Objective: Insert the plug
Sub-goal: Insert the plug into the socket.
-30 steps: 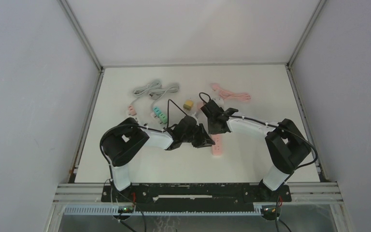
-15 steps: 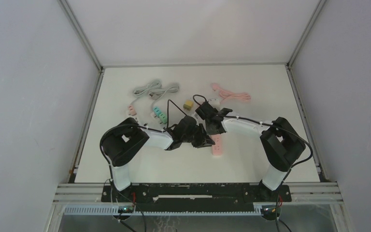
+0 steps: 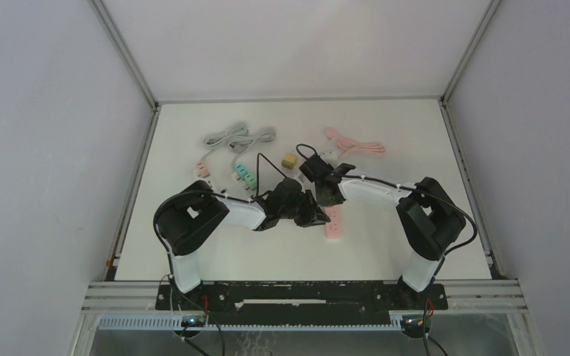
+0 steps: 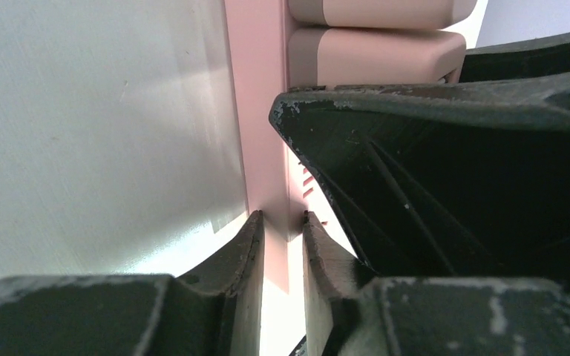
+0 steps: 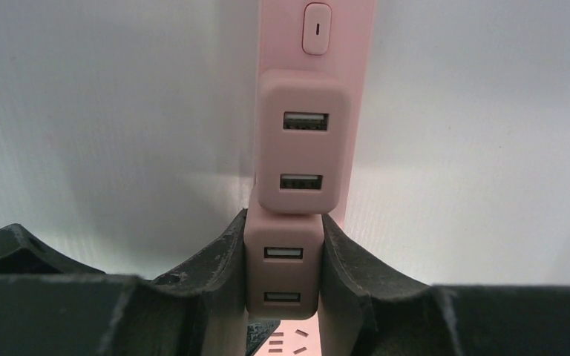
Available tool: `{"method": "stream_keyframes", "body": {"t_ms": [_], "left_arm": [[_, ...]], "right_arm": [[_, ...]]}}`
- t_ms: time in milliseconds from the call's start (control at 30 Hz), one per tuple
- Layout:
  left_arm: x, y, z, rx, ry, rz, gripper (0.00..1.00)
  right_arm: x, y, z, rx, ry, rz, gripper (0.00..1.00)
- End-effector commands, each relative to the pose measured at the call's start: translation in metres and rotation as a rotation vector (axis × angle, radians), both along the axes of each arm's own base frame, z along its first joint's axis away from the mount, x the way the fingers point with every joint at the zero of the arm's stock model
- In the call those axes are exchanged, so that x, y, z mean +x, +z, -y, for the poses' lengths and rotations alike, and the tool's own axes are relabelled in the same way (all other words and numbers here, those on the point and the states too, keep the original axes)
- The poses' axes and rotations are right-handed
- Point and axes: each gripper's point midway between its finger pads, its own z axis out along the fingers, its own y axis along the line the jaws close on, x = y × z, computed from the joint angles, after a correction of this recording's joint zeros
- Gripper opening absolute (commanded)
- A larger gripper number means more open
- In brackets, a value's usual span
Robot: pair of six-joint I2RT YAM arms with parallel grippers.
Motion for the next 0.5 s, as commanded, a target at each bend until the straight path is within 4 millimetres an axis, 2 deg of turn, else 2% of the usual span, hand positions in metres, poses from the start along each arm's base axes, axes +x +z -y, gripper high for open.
{"method": "stream_keyframes", "body": {"t_ms": [0,67,167,367,467], "left_arm": [[-0.023,-0.039,-0.012,0.123,-0.021,-0.04,0.26],[-0.023,-0.039,-0.013,0.124,-0.02,-0.039,0.26],[-0.023,-0.039,-0.012,0.123,-0.022,-0.039,0.26],[-0.024,-0.039,-0.011,0.124,-0.024,-0.038,0.26],[-0.024,-0.04,-0.012,0.126,-0.023,-0.038,0.26]], "right_arm": [[-0.046,-0.063,0.03,-0.121,-0.01,-0.227,0.0],[-0.045,-0.061,0.043,-0.111,-0.057,-0.229,0.0],[-0.043,-0.056,0.049,-0.092,-0.08,-0.217,0.0],[-0.039,-0.053,0.035,-0.075,-0.057,-0.216,0.0],[-0.033,-0.041,0.027,-0.049,-0.044,-0.185,0.0]]}}
